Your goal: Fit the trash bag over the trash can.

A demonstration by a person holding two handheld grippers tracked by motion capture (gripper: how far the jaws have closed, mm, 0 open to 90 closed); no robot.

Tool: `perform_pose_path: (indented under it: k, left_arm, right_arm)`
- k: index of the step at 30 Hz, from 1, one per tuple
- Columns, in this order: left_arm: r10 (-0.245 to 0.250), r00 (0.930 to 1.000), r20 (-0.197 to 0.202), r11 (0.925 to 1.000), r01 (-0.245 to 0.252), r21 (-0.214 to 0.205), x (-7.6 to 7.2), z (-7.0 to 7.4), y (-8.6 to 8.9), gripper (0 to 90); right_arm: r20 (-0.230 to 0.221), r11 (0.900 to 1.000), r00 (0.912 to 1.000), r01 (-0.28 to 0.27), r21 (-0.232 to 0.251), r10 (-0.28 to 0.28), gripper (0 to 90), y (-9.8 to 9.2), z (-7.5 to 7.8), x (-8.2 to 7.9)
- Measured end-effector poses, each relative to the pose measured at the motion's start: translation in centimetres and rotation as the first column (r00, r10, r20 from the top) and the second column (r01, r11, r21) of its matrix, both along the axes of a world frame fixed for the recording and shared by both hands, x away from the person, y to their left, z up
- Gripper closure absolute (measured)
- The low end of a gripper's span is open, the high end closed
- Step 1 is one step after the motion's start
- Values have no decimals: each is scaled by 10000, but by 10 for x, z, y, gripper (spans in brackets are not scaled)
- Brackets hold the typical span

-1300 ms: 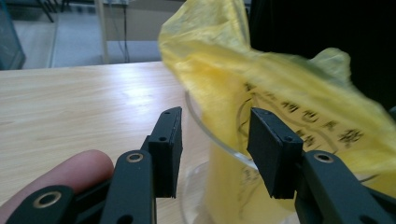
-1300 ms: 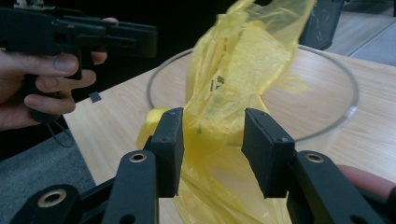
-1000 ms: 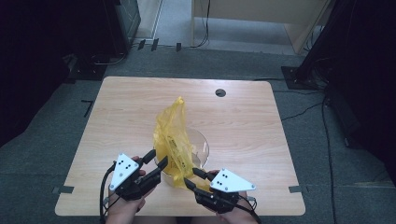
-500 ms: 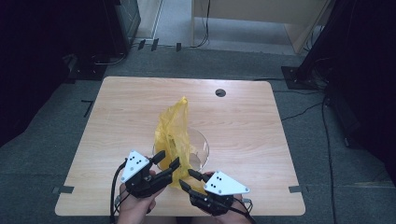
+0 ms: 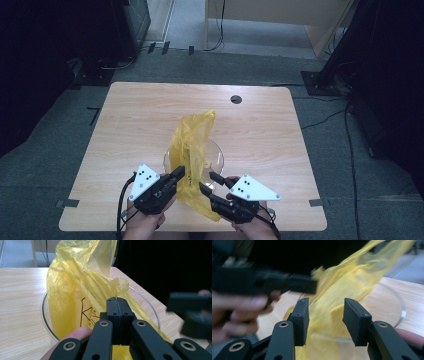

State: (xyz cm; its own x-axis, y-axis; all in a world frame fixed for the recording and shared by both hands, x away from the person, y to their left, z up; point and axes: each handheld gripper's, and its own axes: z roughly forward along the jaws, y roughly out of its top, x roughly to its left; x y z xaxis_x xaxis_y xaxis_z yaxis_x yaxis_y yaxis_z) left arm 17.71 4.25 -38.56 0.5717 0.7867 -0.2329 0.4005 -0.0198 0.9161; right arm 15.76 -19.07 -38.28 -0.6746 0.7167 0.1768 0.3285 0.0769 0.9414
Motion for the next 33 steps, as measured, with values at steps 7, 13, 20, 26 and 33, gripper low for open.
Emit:
perform_pose_path:
  k: [7, 13, 20, 26, 33]
  left_arm:
    - [-9, 9998, 191, 10000, 9, 22, -2, -2, 3, 897]
    - [-137, 9991, 394, 9999, 133, 100, -4, -3, 5, 897]
    - [-93, 9990, 442, 9997, 83, 230, -5, -4, 9, 900]
    - [43, 9999, 115, 10000, -44, 36, -2, -7, 23, 900]
    - [541, 9985, -42, 9985, -541, 41, -3, -11, 49, 900]
  right_arm:
    - [-1470, 9942, 9870, 763, 764, -645, 447, 14, -7, 25]
    - [-2317, 9905, 9725, 548, 1261, -243, 454, 22, -11, 34]
    - [-1589, 9916, 9832, 1031, 787, -896, 835, 28, -9, 26]
    - [-916, 9820, 9790, 1859, 339, -1822, 894, 15, -8, 21]
    - [-732, 9549, 9521, 2952, -332, -2968, 900, -7, -17, 23]
